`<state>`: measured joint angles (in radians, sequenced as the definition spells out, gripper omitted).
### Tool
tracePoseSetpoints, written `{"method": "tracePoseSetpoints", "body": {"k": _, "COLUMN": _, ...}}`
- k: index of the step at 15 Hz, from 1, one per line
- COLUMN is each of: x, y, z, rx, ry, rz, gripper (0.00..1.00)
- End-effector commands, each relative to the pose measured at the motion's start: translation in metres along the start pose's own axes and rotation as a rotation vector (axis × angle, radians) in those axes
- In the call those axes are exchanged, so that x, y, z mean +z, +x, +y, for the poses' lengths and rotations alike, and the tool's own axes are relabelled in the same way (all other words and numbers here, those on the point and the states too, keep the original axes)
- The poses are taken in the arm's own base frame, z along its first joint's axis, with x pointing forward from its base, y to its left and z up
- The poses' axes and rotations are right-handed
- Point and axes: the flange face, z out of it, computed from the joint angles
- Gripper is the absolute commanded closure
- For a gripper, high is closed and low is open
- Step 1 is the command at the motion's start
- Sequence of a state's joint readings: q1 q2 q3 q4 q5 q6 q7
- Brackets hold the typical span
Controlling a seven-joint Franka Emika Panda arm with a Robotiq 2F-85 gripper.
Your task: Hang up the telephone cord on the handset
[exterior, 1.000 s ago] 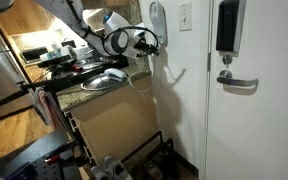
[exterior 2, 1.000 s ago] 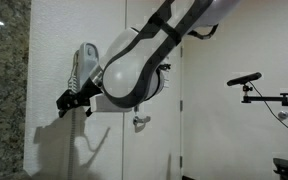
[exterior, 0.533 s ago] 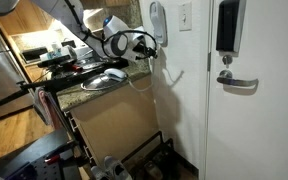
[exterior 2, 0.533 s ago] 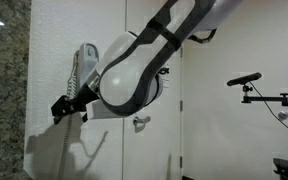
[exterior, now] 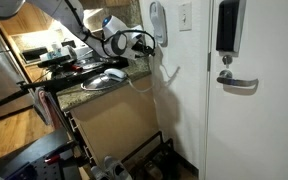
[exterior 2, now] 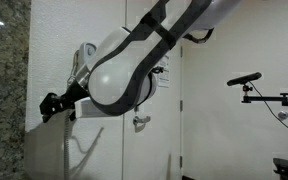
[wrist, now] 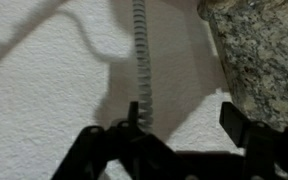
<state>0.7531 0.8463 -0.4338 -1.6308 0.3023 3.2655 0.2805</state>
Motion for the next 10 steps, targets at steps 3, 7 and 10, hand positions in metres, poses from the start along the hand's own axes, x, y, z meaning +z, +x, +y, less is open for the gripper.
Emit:
{"method": "tracePoseSetpoints", "body": {"k": 3, "x": 0.01, "y": 0.004, "z": -0.004, "rx": -0.024, "ry": 0.005, "rz": -0.008, "gripper": 0.63}}
{"method": "tracePoseSetpoints", "body": {"k": 7, "x": 0.011, "y": 0.0, "z": -0.008, "rx": -0.035, "ry": 0.004, "rz": -0.013, "gripper": 0.92}}
{"method": "tracePoseSetpoints", "body": {"k": 10, "x": 0.009, "y": -0.004, "z": -0.015, "rx": -0.056, "ry": 0.004, "rz": -0.006, "gripper": 0.98}}
